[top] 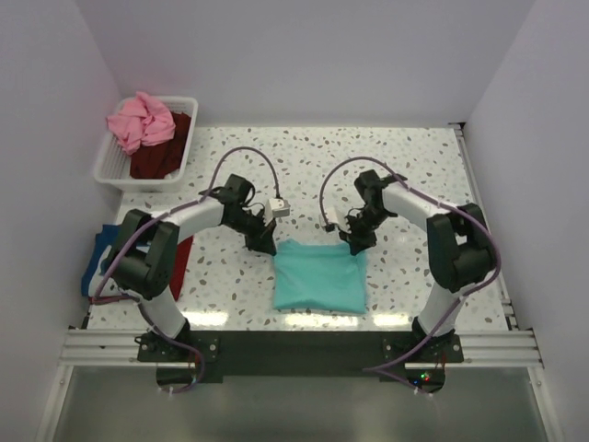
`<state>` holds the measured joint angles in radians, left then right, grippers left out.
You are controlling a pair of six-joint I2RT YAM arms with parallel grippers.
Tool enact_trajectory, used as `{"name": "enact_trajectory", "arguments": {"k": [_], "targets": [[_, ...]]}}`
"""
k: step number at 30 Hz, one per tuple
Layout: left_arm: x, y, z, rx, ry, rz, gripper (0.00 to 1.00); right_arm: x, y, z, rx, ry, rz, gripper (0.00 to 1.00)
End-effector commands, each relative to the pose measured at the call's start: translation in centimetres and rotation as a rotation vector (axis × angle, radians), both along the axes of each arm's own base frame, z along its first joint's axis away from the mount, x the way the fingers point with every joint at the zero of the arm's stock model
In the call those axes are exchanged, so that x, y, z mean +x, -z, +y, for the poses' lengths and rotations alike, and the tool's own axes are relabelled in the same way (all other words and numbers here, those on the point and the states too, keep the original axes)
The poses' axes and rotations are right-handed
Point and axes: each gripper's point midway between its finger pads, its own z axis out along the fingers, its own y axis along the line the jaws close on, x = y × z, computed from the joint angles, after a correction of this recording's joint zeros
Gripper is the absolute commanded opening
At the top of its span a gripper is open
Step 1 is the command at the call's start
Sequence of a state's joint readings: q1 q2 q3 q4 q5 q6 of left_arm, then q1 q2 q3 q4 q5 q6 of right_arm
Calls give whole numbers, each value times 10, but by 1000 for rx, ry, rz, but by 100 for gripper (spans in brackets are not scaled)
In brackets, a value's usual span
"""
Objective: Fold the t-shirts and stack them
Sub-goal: Fold the tshirt
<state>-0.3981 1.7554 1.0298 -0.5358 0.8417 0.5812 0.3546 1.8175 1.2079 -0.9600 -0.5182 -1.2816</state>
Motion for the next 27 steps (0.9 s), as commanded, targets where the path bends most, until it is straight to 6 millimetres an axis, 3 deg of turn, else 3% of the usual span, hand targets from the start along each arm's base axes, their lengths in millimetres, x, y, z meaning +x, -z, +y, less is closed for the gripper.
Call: {"name": "enact_trajectory", "arguments": {"k": [1, 3, 5, 6, 7, 8, 11, 13, 14, 18, 22, 27], "targets": [[-4, -28, -9, -84, 37, -95, 0, -16, -30, -2, 47, 43, 5, 0], [-9, -26, -9, -81, 79, -149, 0, -25, -44, -2, 72, 42, 13, 0], [-6, -26, -9, -79, 85, -194, 9, -42, -53, -4, 73, 29, 58, 6], [-3, -25, -9, -73, 88, -212, 18, -48, -54, -5, 72, 25, 80, 16], [-1, -25, -9, -69, 92, -225, 27, -57, -55, -9, 56, 20, 118, 35], [7, -31, -11, -75, 94, -257, 38, -62, -53, -12, 41, 19, 137, 41], [29, -50, -18, -96, 105, -374, 51, -66, -53, -24, 3, 55, 181, 45], [38, -61, -26, -122, 127, -427, 54, -59, -53, -29, 0, 134, 219, 47], [45, -71, -33, -137, 138, -456, 54, -47, -58, -27, 18, 166, 209, 47], [40, -71, -73, -154, 226, -455, 51, -6, -70, -5, 132, 361, 302, 38], [33, -56, -104, -164, 274, -412, 47, 32, -71, 26, 222, 565, 433, 19], [28, -34, -125, -150, 282, -335, 48, 59, -64, 48, 287, 744, 538, 11]]}}
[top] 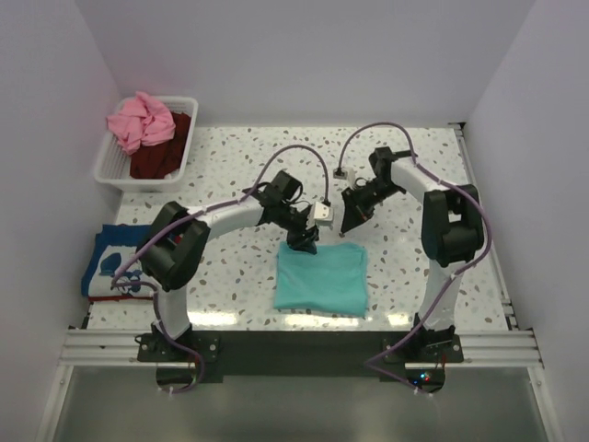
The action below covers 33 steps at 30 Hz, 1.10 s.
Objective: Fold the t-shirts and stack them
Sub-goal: Fold the tshirt
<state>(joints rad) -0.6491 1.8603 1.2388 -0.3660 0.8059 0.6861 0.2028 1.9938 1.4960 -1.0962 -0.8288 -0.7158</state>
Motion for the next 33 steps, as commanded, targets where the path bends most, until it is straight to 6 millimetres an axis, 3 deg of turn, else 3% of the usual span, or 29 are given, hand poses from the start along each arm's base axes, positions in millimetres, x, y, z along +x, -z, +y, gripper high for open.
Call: {"name": "enact_trajectory", "arguments": {"k": [1, 8, 14, 19, 23, 29, 33], "targets": [[9, -3, -18, -29, -9, 16, 49, 31, -14, 30, 108, 173, 62, 11], [-2, 23, -25, 23, 16, 51, 49, 39, 22, 47, 86, 214, 144, 8], [-11, 29, -25, 41, 47, 42, 37, 38, 41, 54, 60, 186, 143, 8], [-22, 37, -22, 72, 69, 70, 17, 24, 49, 55, 41, 150, 166, 8], [-32, 26, -23, 63, 105, 3, 0, 7, 49, 54, 41, 110, 187, 8], [-46, 8, -25, 45, 136, -133, 0, -25, 42, 64, 44, -48, 172, 7], [-47, 3, -26, 58, 128, -220, 0, -39, 53, 66, 25, -121, 193, 5]]}}
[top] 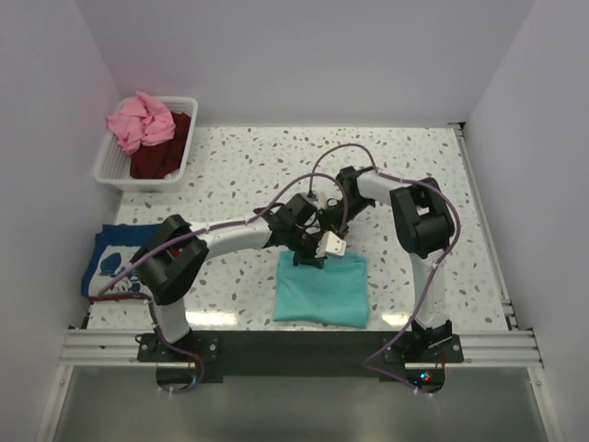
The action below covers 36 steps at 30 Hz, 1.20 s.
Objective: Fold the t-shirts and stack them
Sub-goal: Fold the tshirt
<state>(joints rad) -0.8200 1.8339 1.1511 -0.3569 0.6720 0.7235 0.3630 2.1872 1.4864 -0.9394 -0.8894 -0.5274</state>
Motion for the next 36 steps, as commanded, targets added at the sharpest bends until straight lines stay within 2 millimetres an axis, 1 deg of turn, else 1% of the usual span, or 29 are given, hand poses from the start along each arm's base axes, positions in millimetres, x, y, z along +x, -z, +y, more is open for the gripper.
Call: {"name": "enact_trajectory", "arguments": {"k": [1, 2, 8, 9, 14, 21, 24, 26, 29, 32, 34, 36], "targets": [[12, -28, -12, -73, 14, -174, 0, -16, -3, 3, 32, -91, 3, 5], [16, -32, -11, -72, 2, -204, 0, -18, 3, 2, 27, -98, 14, 4], [29, -42, -11, -75, -42, -274, 0, -21, 18, 0, 20, -124, 47, 4], [32, -44, -13, -87, -48, -290, 0, -24, 19, -1, 17, -132, 77, 3], [37, -56, -17, -128, -44, -351, 0, -27, 19, 0, 27, -139, 116, 3], [44, -73, -22, -198, -26, -438, 0, -25, 18, 6, 57, -135, 162, 3], [48, -72, -24, -196, -22, -455, 0, -24, 16, 8, 68, -133, 169, 3], [49, -67, -25, -183, -16, -451, 0, -24, 16, 8, 70, -134, 168, 3], [49, -60, -22, -166, -17, -452, 0, -24, 16, 8, 71, -135, 165, 3], [53, -55, -20, -156, -30, -472, 0, -25, 16, 7, 68, -138, 164, 4], [55, -53, -17, -153, -37, -486, 0, -26, 16, 6, 64, -140, 164, 4], [60, -53, -19, -170, -43, -521, 0, -26, 16, 5, 62, -140, 165, 4]]}}
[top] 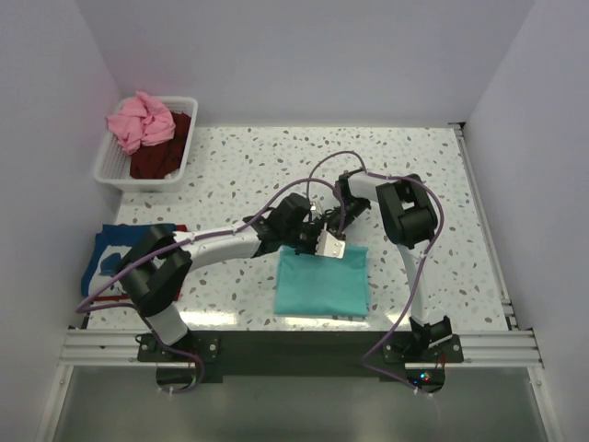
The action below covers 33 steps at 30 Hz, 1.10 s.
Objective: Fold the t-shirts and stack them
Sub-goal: Fold the tshirt
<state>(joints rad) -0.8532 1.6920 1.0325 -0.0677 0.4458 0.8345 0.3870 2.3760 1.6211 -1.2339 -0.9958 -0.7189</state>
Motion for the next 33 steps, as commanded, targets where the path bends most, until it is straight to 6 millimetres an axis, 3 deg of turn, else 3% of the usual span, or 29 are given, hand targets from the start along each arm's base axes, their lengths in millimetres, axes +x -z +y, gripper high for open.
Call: {"name": "enact_trajectory", "arguments": {"k": [1, 9, 10, 11, 13, 15, 17, 18, 19, 21, 24, 25, 28, 31, 33], "targets": [[16, -9, -7, -52, -4, -105, 0, 7, 7, -1, 16, -33, -65, 5], [28, 0, 3, -59, -59, -213, 3, 12, 2, 1, 11, -25, -74, 15], [29, -4, 4, -66, -68, -228, 8, 14, 2, 0, 2, -29, -82, 16], [29, -5, 5, -68, -73, -229, 25, 19, -1, 1, 1, -28, -100, 20], [27, -17, 6, -86, -90, -211, 41, 26, -4, -1, -21, -32, -131, 23], [20, -32, 6, -83, -90, -157, 50, 39, -13, 0, -31, -29, -182, 28], [7, -63, 3, -134, -62, -107, 53, 56, -23, -2, -54, -25, -250, 33], [-6, -57, 12, -90, -56, -35, 55, 63, -30, -2, -56, -23, -285, 37], [-17, -70, 14, -118, -50, 21, 56, 70, -35, -3, -68, -14, -309, 40], [-31, -73, 25, -93, -49, 124, 58, 93, -52, -9, -85, 10, -400, 47], [-29, -70, 47, -88, -142, 294, 60, 123, -76, -26, -111, 75, -488, 52], [-18, -65, 60, -95, -216, 380, 60, 133, -86, -38, -111, 112, -508, 56], [-2, -48, 87, -84, -349, 565, 62, 129, -110, -57, -114, 137, -497, 63], [6, -36, 98, -84, -409, 680, 66, 98, -117, -75, -137, 100, -465, 71], [14, -26, 100, -76, -452, 722, 68, 68, -96, -84, -173, 100, -410, 72]]}}
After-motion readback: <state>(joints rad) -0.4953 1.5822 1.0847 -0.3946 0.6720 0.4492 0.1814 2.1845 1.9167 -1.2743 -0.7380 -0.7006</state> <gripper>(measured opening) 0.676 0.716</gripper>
